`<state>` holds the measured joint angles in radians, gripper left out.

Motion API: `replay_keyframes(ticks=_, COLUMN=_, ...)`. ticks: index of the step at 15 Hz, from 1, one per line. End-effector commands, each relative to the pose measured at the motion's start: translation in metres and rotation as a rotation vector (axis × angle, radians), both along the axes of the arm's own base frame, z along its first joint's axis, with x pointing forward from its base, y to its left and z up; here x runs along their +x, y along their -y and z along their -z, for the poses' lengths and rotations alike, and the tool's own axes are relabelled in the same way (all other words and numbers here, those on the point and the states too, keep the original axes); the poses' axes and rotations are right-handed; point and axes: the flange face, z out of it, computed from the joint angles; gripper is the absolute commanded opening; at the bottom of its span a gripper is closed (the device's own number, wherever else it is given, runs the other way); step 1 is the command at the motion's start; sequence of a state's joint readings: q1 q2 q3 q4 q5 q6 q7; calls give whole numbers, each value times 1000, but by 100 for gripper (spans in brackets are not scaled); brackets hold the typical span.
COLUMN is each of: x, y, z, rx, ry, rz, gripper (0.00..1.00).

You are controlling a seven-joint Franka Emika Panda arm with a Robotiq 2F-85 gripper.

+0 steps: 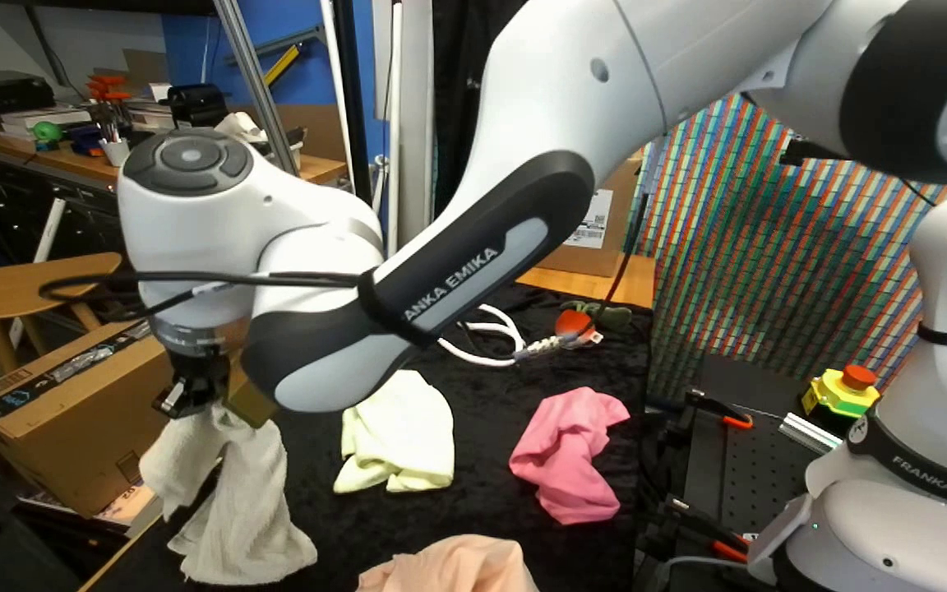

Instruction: Pick up all the clothes and plush toy, then put them in one place

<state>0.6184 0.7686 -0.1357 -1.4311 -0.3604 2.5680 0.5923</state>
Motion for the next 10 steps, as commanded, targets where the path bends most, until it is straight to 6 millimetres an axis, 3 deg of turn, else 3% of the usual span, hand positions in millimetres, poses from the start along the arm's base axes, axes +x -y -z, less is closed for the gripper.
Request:
replay_keyframes(ticks=1, x=-23, y=48, z=-46, rx=37, ry=107, rz=83, gripper=5)
replay_keyframes(ticks=5, x=-41, y=111, z=-71, rx=63, ry=183, rz=193, gripper=5)
replay_keyframes(ticks=10, x=-66, y=211, z=-98, rx=82, ry=271, rz=399, gripper=5)
